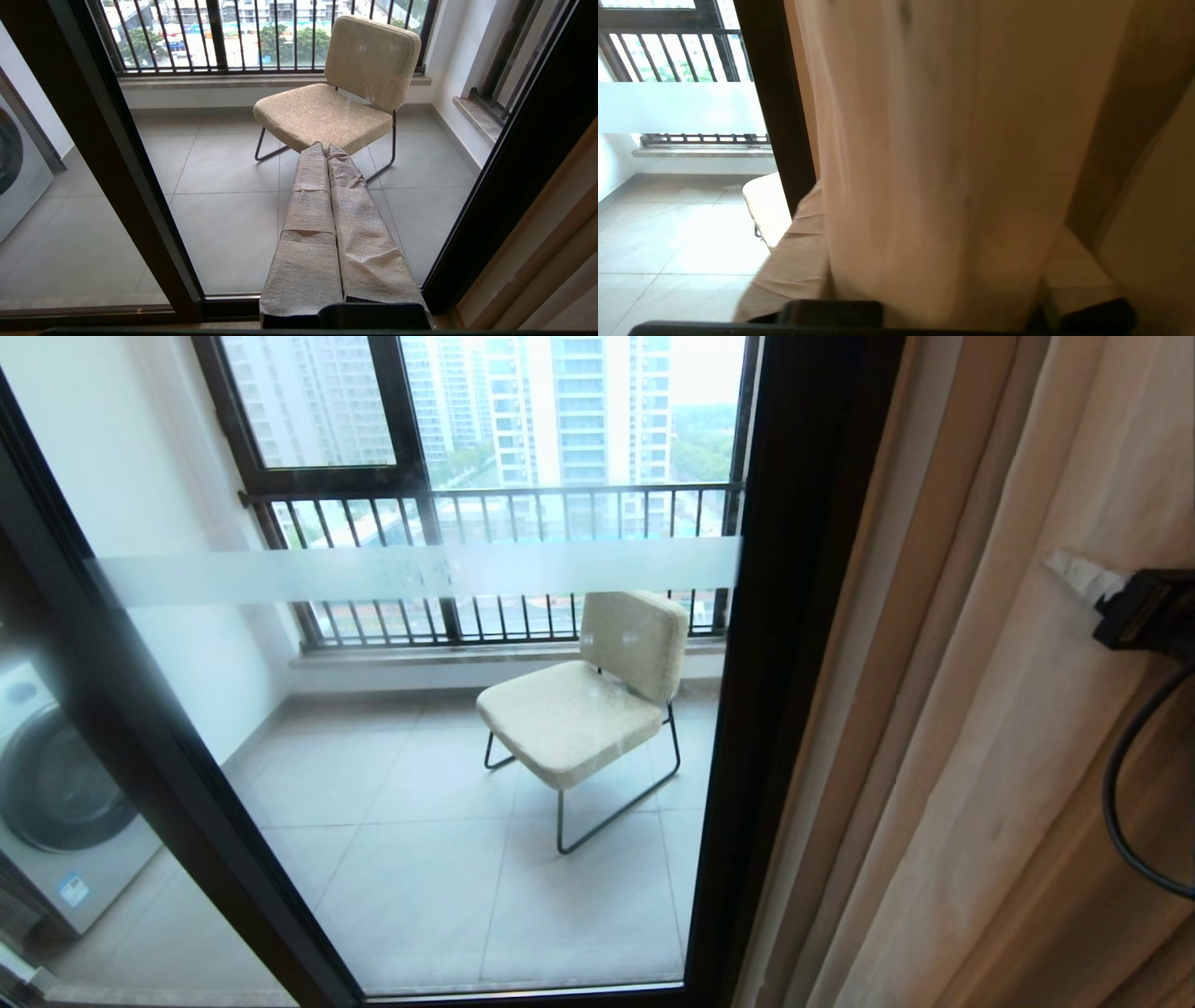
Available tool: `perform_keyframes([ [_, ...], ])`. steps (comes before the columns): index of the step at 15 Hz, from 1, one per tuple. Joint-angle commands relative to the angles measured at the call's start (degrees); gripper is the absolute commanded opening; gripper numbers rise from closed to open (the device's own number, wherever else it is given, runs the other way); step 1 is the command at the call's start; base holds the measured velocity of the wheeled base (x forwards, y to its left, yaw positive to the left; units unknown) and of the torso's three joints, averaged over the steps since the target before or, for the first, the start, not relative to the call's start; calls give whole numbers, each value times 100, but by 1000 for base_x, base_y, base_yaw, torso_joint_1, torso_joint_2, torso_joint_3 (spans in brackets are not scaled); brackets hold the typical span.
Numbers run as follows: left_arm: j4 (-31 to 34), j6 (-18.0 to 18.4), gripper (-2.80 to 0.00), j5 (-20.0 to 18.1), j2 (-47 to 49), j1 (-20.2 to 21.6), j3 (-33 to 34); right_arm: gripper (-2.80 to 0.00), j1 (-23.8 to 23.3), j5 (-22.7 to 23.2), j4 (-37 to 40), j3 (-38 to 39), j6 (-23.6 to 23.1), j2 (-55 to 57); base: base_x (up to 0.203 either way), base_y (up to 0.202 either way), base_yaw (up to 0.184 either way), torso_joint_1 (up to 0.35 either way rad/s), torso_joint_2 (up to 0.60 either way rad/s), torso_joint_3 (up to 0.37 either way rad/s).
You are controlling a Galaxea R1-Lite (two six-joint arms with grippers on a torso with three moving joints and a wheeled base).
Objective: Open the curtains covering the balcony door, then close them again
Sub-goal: Close the inner curtains on both sides
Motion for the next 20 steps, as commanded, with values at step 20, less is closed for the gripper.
perform_keyframes([
  [20, -1, 2, -280, 0, -2, 0, 1, -280, 292, 6, -742, -363, 79, 402, 0, 0, 0, 0, 0, 0],
])
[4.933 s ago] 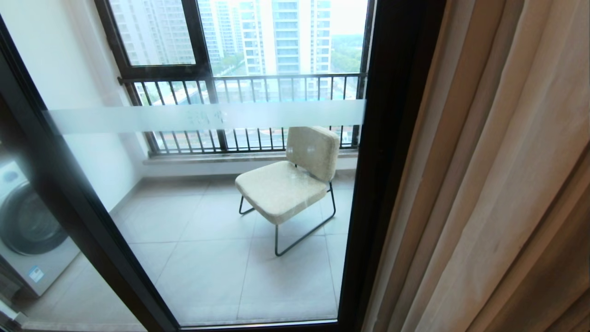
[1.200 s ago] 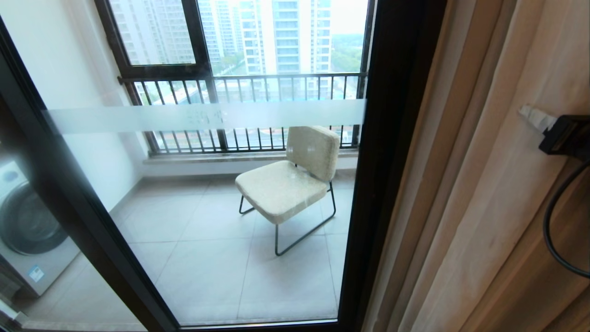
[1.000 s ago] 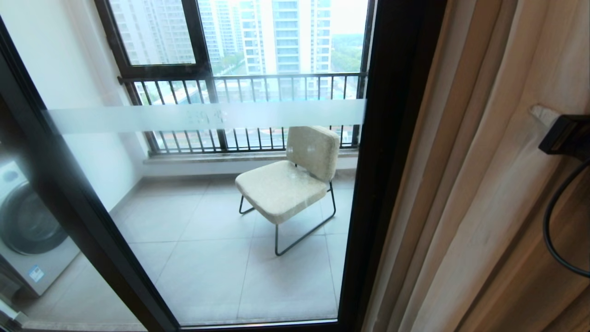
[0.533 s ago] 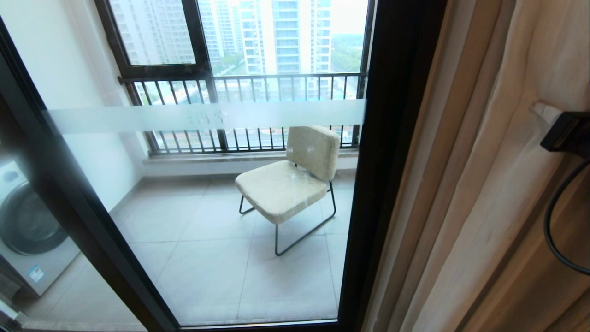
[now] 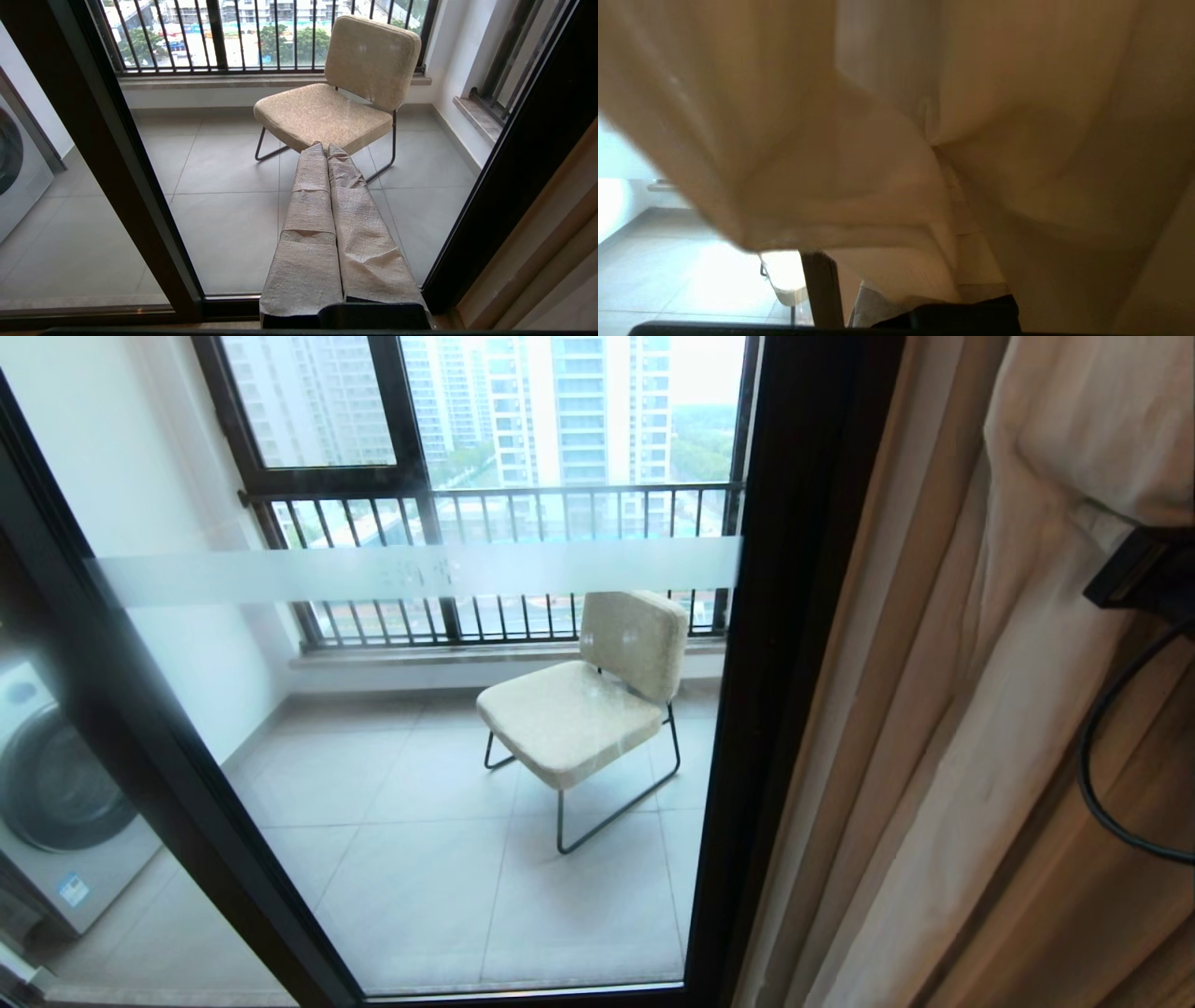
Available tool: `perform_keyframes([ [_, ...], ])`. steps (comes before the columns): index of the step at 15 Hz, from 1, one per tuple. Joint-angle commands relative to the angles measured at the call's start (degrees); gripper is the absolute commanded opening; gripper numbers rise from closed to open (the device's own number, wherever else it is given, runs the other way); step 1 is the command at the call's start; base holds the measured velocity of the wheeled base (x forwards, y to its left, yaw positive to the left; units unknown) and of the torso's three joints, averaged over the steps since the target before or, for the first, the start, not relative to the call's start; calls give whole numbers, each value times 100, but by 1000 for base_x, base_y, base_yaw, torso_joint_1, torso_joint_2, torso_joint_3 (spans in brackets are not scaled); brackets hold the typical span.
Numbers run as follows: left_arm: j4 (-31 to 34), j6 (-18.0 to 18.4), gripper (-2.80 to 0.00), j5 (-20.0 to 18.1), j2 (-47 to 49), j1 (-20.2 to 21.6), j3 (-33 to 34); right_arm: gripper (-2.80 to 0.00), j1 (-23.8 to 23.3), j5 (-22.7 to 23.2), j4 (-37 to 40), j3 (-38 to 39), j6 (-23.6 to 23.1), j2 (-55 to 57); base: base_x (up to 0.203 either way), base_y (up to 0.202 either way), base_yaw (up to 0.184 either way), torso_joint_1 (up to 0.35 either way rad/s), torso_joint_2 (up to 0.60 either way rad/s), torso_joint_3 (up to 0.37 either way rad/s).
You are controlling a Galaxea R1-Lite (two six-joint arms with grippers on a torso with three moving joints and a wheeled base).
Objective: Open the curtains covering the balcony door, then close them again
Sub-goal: Close the inner curtains on both sides
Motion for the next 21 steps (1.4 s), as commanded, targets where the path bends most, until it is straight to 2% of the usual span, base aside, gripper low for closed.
perform_keyframes([
  [1, 0, -9, -280, 1, -2, 0, 1, -280, 116, -1, -48, -73, 2, 139, 0, 0, 0, 0, 0, 0],
  [17, 0, -9, -280, 1, -2, 0, 1, -280, 187, -2, -392, -55, 2, 421, 0, 0, 0, 0, 0, 0],
  [21, 0, -9, -280, 1, -2, 0, 1, -280, 205, 3, -392, -64, 2, 434, 1, 128, 3, 2, 3, 3],
])
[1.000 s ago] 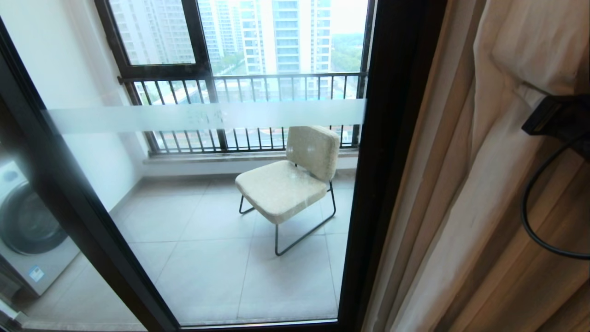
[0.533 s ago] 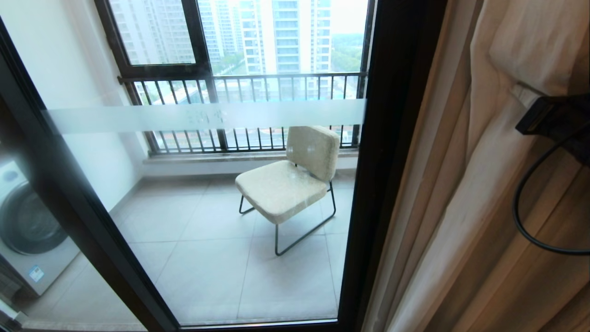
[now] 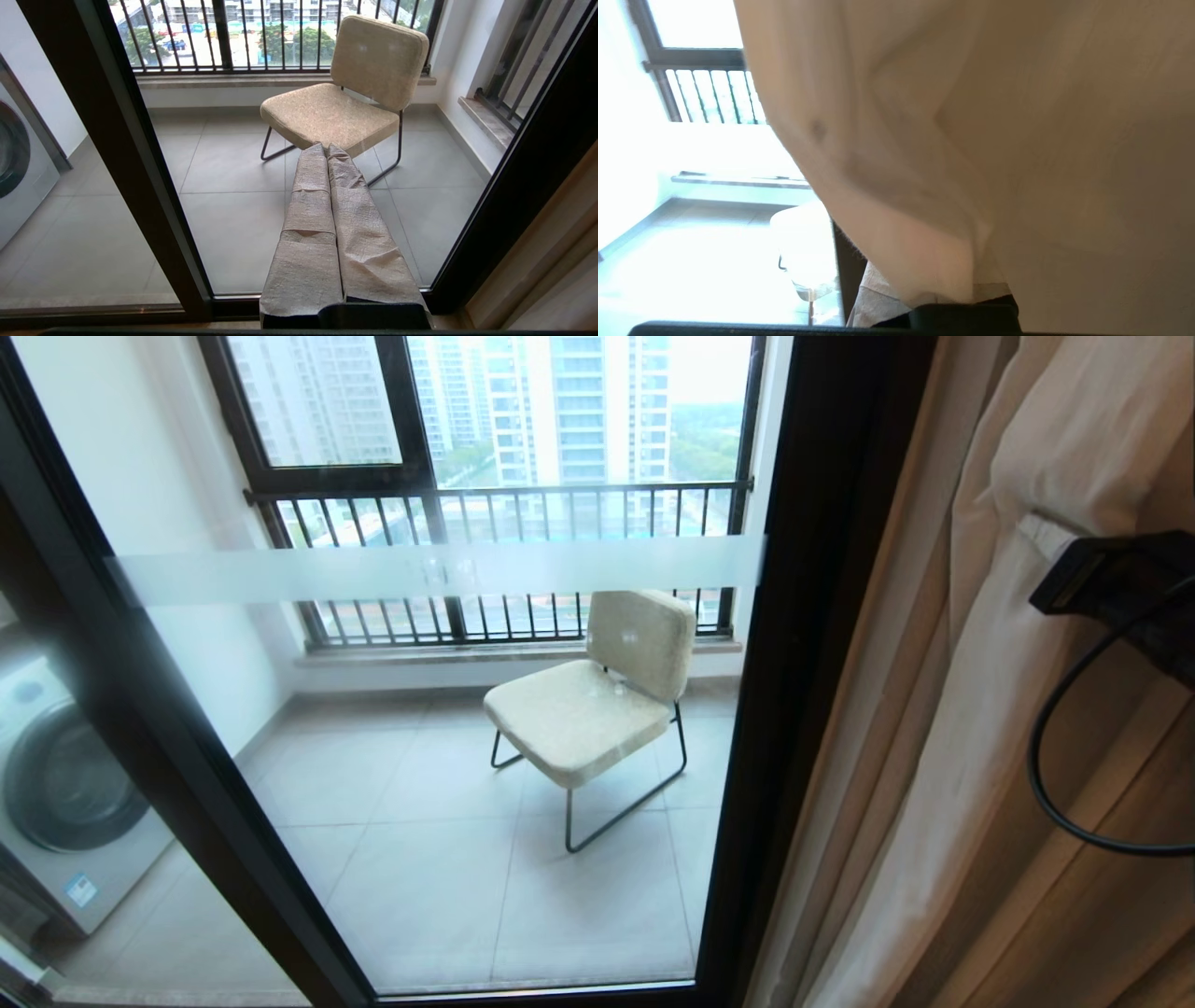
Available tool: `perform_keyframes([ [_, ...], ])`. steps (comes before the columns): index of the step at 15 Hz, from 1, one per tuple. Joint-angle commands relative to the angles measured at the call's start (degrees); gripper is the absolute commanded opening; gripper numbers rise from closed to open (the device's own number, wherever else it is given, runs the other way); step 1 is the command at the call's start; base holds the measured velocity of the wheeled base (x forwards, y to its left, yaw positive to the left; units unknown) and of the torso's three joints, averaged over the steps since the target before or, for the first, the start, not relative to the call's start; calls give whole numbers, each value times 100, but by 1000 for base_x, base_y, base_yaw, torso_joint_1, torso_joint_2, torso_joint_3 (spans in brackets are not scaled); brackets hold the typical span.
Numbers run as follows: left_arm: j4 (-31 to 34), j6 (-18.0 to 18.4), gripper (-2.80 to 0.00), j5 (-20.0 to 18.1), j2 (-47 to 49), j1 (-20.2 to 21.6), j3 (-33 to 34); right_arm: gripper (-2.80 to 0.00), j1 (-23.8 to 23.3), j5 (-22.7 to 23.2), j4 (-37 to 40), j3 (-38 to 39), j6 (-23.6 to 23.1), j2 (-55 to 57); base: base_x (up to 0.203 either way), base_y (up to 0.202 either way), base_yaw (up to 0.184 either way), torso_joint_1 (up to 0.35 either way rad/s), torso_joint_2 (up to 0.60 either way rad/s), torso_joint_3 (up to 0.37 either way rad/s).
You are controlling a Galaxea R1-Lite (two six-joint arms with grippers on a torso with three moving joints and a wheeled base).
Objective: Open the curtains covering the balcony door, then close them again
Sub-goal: Close the inner curtains on both sides
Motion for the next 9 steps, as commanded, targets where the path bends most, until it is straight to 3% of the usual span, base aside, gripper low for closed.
perform_keyframes([
  [1, -1, -2, -280, -2, -2, 2, 1, -280, -4, 0, -48, -6, 3, 20, 0, 202, 6, -4, 2, 2],
  [9, -1, 4, -280, -2, -2, 2, 1, -280, -4, 7, -48, -6, -2, 64, 0, 193, -1, 3, 2, 2],
])
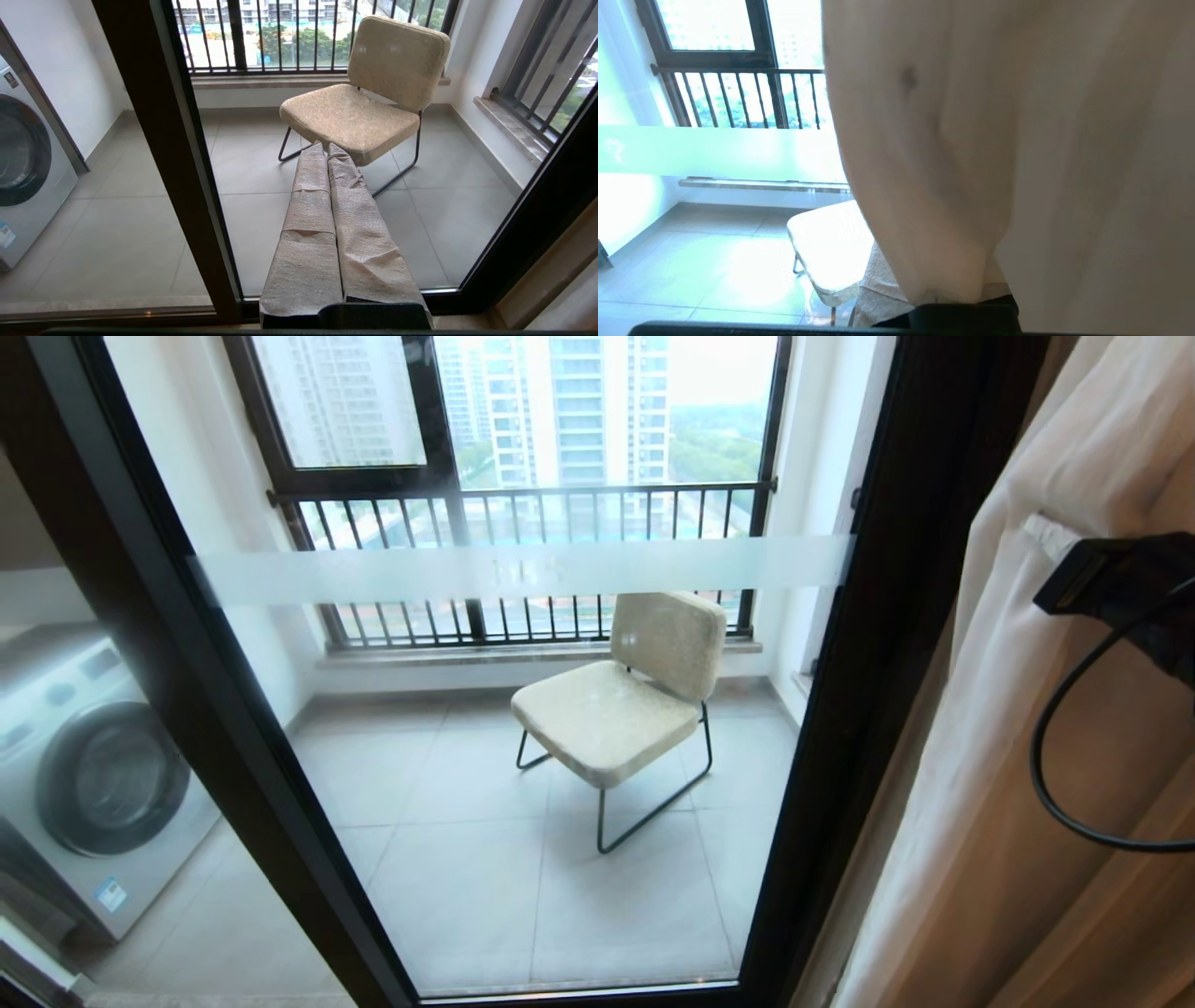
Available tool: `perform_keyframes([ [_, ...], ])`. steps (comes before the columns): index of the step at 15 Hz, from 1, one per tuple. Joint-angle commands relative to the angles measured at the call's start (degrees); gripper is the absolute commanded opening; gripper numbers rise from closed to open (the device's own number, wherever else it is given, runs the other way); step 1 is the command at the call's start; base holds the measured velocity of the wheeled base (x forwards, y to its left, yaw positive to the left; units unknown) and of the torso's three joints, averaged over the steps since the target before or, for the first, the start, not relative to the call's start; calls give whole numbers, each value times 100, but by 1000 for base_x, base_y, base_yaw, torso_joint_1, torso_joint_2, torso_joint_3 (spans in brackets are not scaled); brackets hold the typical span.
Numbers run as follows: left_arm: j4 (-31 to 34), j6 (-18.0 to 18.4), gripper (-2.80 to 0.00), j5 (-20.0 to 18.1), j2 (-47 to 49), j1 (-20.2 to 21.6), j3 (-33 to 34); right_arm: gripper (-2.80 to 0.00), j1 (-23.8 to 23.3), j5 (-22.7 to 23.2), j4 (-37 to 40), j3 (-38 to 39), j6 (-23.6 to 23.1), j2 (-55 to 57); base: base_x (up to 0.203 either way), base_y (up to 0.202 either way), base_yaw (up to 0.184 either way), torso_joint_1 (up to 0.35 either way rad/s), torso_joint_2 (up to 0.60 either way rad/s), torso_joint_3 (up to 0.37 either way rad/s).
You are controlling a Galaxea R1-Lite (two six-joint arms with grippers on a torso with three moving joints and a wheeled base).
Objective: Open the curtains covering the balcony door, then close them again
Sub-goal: Close the inner curtains on both sides
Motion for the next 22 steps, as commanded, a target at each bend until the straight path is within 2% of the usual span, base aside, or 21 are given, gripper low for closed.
perform_keyframes([
  [1, -1, -2, -280, -2, -2, 0, 1, -280, 6, 2, -36, 2, -4, 20, 0, 194, 1, 2, 3, 3],
  [18, -1, -11, -280, -2, -2, 0, 1, -280, 347, -4, -45, -13, -16, 90, 0, 193, 0, 3, 4, 3],
  [22, -1, -11, -280, -2, -2, 0, 1, -280, 456, -7, -36, -248, -39, 237, 0, 188, 0, 1, 4, 1],
])
